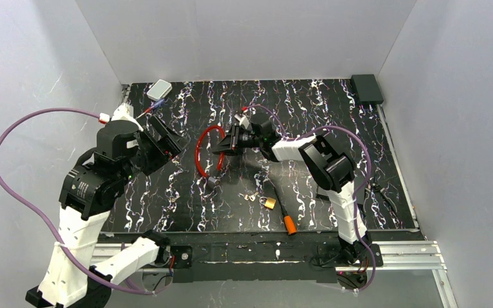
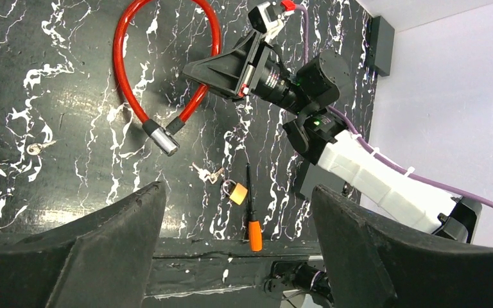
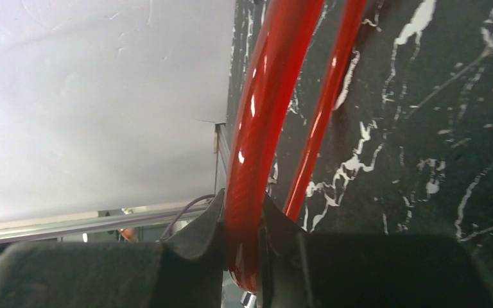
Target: Unlock with the key
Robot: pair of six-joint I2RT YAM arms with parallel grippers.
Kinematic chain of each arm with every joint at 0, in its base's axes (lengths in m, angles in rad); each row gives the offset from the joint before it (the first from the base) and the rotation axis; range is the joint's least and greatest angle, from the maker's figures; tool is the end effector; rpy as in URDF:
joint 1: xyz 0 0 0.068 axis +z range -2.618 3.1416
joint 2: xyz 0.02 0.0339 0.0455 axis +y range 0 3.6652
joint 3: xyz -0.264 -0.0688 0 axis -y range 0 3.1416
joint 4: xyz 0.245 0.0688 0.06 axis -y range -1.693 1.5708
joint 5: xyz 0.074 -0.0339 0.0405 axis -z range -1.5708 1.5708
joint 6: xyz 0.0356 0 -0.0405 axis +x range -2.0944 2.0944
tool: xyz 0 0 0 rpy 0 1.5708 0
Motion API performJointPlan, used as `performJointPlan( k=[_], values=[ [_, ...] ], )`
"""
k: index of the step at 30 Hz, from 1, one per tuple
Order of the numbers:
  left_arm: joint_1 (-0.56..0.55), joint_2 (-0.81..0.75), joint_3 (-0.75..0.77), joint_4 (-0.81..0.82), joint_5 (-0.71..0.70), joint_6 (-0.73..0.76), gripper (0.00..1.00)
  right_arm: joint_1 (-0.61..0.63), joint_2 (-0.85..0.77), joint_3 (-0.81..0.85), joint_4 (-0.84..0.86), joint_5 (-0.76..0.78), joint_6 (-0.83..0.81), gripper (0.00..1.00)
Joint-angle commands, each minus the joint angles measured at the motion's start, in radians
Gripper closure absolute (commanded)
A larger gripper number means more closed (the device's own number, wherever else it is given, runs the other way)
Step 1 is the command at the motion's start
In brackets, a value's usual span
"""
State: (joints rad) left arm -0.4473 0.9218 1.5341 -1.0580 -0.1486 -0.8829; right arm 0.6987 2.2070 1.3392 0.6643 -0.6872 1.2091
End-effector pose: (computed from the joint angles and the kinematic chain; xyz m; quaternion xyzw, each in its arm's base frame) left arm 0.1150 -0.0493 0.4667 -0.2209 0.8151 -0.2788 0.4573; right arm 0.3533 0.3263 0.1572 -0.0216 0.7600 0.6362 0.1310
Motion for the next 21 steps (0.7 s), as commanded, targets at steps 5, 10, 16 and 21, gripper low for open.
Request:
performJointPlan(
  k=[5,10,16,21],
  values=[
    [0.002,0.020,0.000,-0.033,0.000,0.013,0.19,-0.015,-0.024,0.054,-0.194,0.019,-0.163,0.99],
    [0.002,0.043,-0.008,-0.086,-0.053,0.024,0.19,-0.053,-0.018,0.139,-0.539,0.078,-0.359,0.77],
    [0.002,0.037,-0.159,-0.111,-0.114,0.003,0.21,-0.086,-0.025,0.208,-0.789,0.154,-0.504,0.52],
    [0.002,0.076,-0.245,-0.084,-0.089,0.009,0.23,-0.098,-0.024,0.343,-1.061,0.258,-0.637,0.30]
  ],
)
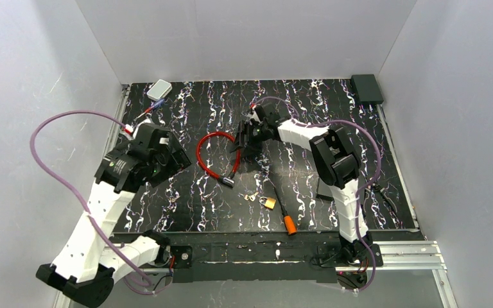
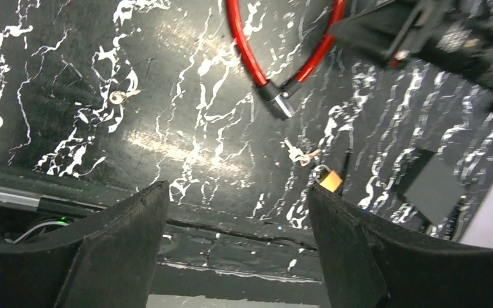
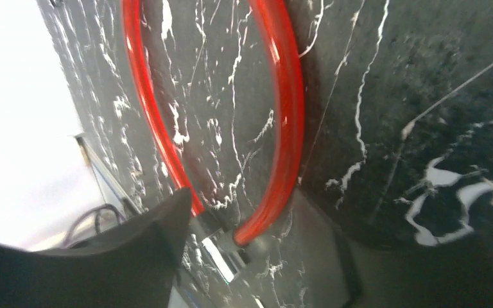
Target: Unlock with the key
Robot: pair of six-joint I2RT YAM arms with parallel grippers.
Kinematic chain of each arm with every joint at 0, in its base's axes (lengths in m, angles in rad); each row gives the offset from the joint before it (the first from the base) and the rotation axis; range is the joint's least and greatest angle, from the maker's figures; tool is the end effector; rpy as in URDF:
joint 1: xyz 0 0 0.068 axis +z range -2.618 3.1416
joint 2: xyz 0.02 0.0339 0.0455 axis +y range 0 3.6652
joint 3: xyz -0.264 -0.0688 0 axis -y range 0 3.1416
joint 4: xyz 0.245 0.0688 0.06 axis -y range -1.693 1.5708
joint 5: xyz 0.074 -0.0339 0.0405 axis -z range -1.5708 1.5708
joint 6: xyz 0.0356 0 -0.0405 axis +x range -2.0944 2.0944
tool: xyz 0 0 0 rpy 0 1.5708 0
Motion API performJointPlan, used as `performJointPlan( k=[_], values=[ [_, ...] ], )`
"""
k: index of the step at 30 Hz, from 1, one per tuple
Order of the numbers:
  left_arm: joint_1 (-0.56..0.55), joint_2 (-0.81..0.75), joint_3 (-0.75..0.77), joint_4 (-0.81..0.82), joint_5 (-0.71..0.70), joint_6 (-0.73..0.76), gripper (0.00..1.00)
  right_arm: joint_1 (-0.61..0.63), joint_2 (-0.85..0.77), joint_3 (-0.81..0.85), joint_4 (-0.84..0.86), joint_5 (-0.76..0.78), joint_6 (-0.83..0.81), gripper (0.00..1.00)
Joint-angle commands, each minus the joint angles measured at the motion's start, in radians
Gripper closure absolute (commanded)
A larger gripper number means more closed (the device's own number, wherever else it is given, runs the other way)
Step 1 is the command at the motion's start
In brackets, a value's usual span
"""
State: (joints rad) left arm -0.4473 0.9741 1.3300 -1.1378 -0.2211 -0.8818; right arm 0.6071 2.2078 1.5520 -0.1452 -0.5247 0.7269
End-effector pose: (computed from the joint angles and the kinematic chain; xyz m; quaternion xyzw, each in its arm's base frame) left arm 0.1454 -0.0611 0.3969 -0.2392 0.8869 -0.1554 0.3635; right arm 0.3847 0.2889 0.1486 -0.0436 0.8993 0.4132 0.1362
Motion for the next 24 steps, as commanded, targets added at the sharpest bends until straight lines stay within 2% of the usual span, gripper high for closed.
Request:
performJointPlan(
  k=[1,2,3,7,8,9,11,13,17,19,24],
  values=[
    [0.002,0.034,-0.054,0.010,-0.005,0.031,0.24,-0.007,-0.031,0.156,-0.301,0.126,-0.194,0.21],
    [0.002,0.045,-0.058,0.018,0.001,0.051,0.24,-0.008,-0.041,0.176,-0.342,0.163,-0.215,0.14],
    [0.002,0.059,-0.059,0.021,0.003,0.065,0.24,-0.007,-0.055,0.189,-0.373,0.190,-0.257,0.12],
    [0.002,0.087,-0.083,0.050,0.030,0.089,0.24,-0.005,-0.157,0.175,-0.479,0.290,-0.362,0.10],
    [0.002,0.086,-0.095,0.065,0.042,0.087,0.24,0.009,-0.236,0.101,-0.484,0.308,-0.397,0.11],
    [0.002,0.087,-0.106,0.079,0.050,0.095,0.24,0.067,-0.375,-0.046,-0.464,0.316,-0.481,0.14],
    [0.001,0.089,-0.122,0.096,0.061,0.102,0.25,0.143,-0.523,-0.215,-0.424,0.318,-0.545,0.17],
    [0.002,0.090,-0.134,0.113,0.077,0.103,0.25,0.213,-0.578,-0.297,-0.415,0.343,-0.580,0.21],
    [0.002,0.090,-0.141,0.125,0.085,0.108,0.26,0.363,-0.545,-0.325,-0.425,0.416,-0.618,0.27],
    [0.002,0.066,-0.155,0.125,0.081,0.101,0.27,0.387,-0.490,-0.313,-0.421,0.447,-0.625,0.33],
    [0.002,0.033,-0.168,0.124,0.065,0.102,0.27,0.411,-0.426,-0.270,-0.417,0.440,-0.645,0.36]
  ],
)
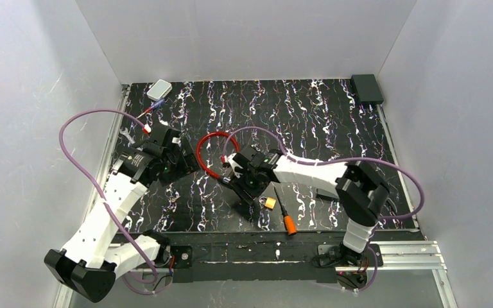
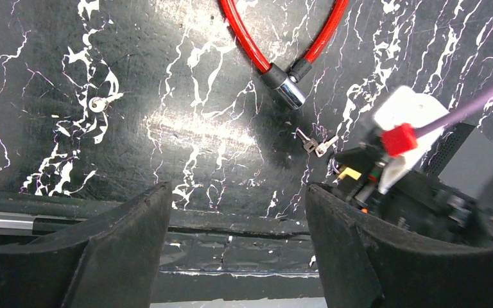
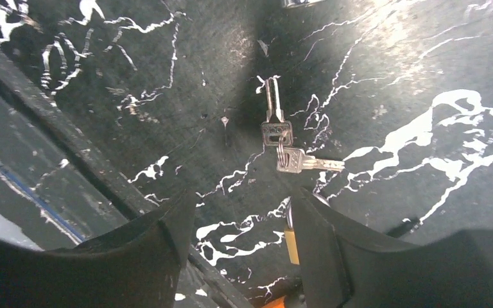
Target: Unlock with the key
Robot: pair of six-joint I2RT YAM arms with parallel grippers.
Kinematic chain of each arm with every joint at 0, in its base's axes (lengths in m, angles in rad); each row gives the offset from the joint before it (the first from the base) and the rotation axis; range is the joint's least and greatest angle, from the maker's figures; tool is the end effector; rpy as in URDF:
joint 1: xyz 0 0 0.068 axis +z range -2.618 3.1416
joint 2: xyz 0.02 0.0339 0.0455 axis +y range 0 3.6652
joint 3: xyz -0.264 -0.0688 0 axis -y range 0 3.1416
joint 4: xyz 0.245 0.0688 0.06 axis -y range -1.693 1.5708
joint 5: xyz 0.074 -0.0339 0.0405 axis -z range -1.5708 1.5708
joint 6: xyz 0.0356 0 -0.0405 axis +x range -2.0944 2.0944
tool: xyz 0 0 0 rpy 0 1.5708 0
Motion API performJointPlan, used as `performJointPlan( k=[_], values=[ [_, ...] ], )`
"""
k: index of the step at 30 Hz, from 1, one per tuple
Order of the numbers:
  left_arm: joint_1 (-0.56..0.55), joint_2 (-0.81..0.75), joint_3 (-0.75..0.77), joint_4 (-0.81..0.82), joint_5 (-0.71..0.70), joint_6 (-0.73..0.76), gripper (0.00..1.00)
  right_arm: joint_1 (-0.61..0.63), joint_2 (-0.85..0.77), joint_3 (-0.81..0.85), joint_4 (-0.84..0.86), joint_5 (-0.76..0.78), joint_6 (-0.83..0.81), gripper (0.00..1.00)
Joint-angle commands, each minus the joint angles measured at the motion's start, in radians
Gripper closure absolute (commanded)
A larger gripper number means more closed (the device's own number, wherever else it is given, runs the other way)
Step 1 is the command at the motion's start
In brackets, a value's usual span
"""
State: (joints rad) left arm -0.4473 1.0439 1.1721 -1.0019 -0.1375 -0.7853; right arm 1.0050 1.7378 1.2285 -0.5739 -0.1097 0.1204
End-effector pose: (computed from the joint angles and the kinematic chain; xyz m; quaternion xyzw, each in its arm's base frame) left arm 0.1759 -0.0790 0.3488 -0.1808 0.9203 -0.1443 0.3154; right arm 0.1888 0.3045 0.2101 -0.4267 0.8701 0.1736 0.1755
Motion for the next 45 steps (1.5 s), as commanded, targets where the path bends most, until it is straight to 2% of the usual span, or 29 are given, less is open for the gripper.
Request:
performJointPlan(
  k=[1,10,20,21,25,27,32,37,45],
  values=[
    [0.002,-0.042,-0.009,-0.013,-0.023,0.008,0.27,0.014,0.056,0.062,0.012,0.026,-0.044,0.38],
    [0.002,-0.072,-0.001,-0.021,-0.049,0.019,0.27,0.014,0.122,0.113,0.005,0.083,-0.069,0.42],
    [0.002,-0.094,0.004,-0.028,-0.077,0.033,0.28,0.015,0.174,0.072,0.035,0.073,-0.065,0.57],
    [0.002,-0.094,0.003,-0.028,-0.079,0.034,0.28,0.015,0.175,0.067,0.041,0.072,-0.065,0.60],
    [0.002,-0.094,0.003,-0.027,-0.079,0.035,0.28,0.014,0.183,0.053,0.061,0.065,-0.066,0.90],
    [0.002,-0.090,0.008,-0.027,-0.078,0.039,0.28,0.015,0.185,0.047,0.063,0.064,-0.071,0.99],
    [0.002,-0.087,0.020,-0.013,-0.065,0.054,0.28,0.015,0.151,0.039,0.059,0.039,-0.079,0.99],
    [0.002,-0.110,0.017,0.058,0.017,0.093,0.31,0.014,0.060,0.083,0.065,0.002,-0.064,0.99],
    [0.002,-0.128,0.024,0.094,0.092,0.023,0.34,0.014,-0.068,0.105,0.141,-0.065,0.009,0.99]
  ],
)
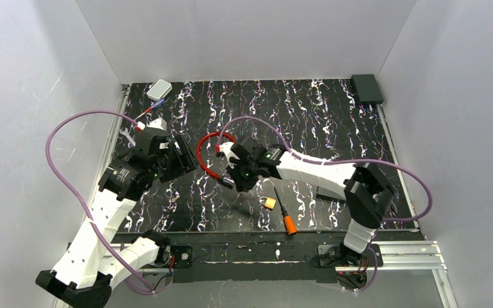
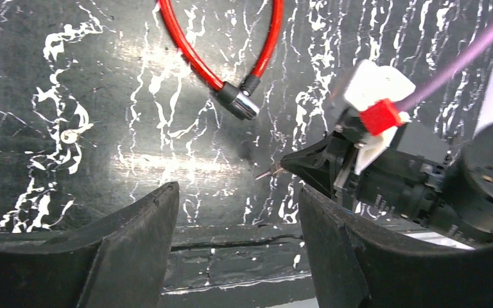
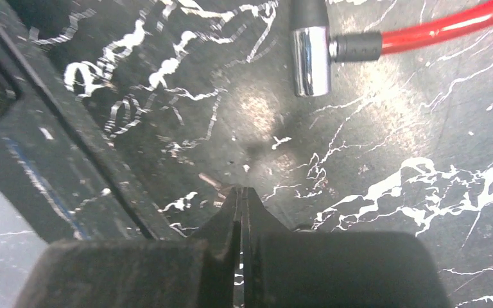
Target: Unlock with the key
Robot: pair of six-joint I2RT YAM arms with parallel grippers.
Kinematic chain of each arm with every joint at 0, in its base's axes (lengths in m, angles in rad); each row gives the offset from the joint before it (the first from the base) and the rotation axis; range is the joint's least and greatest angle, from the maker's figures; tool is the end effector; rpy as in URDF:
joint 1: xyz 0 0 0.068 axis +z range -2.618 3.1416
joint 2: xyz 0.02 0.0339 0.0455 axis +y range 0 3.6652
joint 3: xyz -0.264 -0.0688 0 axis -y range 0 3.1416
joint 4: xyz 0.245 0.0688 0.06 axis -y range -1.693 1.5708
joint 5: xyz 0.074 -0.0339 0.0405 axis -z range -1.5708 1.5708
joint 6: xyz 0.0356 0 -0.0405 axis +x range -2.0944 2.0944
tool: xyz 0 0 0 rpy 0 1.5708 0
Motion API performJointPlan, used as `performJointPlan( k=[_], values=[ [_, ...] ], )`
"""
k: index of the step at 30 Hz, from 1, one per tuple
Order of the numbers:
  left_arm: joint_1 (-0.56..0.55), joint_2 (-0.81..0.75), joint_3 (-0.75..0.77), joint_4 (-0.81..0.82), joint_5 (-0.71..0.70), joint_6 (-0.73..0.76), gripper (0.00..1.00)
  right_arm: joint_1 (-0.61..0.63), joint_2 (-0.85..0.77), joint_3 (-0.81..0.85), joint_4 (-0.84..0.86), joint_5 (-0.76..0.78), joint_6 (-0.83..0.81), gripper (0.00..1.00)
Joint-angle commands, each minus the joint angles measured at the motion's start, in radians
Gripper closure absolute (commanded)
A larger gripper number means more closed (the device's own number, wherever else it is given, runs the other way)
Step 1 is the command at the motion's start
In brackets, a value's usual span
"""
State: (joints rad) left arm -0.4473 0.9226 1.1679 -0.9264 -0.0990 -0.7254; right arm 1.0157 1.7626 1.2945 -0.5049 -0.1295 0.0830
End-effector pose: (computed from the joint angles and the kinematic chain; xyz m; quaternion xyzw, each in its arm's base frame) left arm 0.1536 -0.0698 0.3728 -0.1460 0.8899 -0.2006 0.3827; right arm 0.1951 0.3233 0.2253 -0.4458 0.8433 0.2062 0.2183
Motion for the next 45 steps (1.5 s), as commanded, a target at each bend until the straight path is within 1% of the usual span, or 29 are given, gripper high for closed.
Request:
performJointPlan(
  k=[1,5,7,9,12,14,16,18,22,24,27,30,33,35,39,45],
  values=[
    [0.002,-0.005,0.033,0.016,0.060,-0.056,0.35,0.003,-0.108,0.035,0.085,-0.043,0.056,0.99],
    [0.002,0.001,0.045,0.018,0.071,-0.147,0.37,0.003,-0.160,0.044,0.109,-0.040,0.088,0.99],
    [0.002,0.016,0.055,0.024,0.096,-0.177,0.38,0.003,-0.183,0.052,0.123,-0.043,0.106,0.99],
    [0.001,0.035,0.071,0.040,0.154,-0.188,0.38,0.002,-0.199,0.072,0.130,-0.048,0.126,0.99],
    [0.002,0.039,0.058,0.133,0.235,-0.169,0.35,-0.005,-0.219,0.104,0.155,-0.059,0.181,0.99],
    [0.002,0.023,0.018,0.187,0.259,-0.216,0.34,-0.014,-0.241,0.108,0.204,-0.070,0.235,0.99],
    [0.003,0.023,0.006,0.205,0.269,-0.303,0.34,-0.017,-0.264,0.106,0.254,-0.067,0.278,0.99],
    [0.004,0.029,0.008,0.208,0.274,-0.409,0.37,-0.020,-0.284,0.108,0.289,-0.047,0.302,0.99],
    [0.003,0.012,0.012,0.184,0.247,-0.676,0.39,-0.035,-0.312,0.114,0.344,-0.014,0.353,0.99],
    [0.004,0.004,0.003,0.190,0.250,-0.775,0.40,-0.043,-0.316,0.122,0.358,-0.008,0.375,0.99],
    [0.004,-0.001,-0.026,0.192,0.276,-0.931,0.45,-0.046,-0.316,0.138,0.364,0.006,0.389,0.99],
    [0.003,-0.013,-0.065,0.210,0.283,-1.036,0.45,-0.046,-0.317,0.149,0.365,0.023,0.397,0.99],
    [0.004,-0.028,-0.081,0.207,0.272,-1.093,0.45,-0.050,-0.318,0.164,0.367,0.040,0.405,0.99],
    [0.004,-0.030,-0.096,0.206,0.288,-1.127,0.47,-0.052,-0.316,0.175,0.369,0.050,0.412,0.99],
    [0.003,-0.021,-0.120,0.207,0.312,-1.157,0.49,-0.054,-0.314,0.189,0.372,0.063,0.418,0.99],
    [0.004,-0.017,-0.156,0.273,0.295,-1.204,0.51,-0.054,-0.318,0.191,0.376,0.065,0.434,0.99]
  ],
)
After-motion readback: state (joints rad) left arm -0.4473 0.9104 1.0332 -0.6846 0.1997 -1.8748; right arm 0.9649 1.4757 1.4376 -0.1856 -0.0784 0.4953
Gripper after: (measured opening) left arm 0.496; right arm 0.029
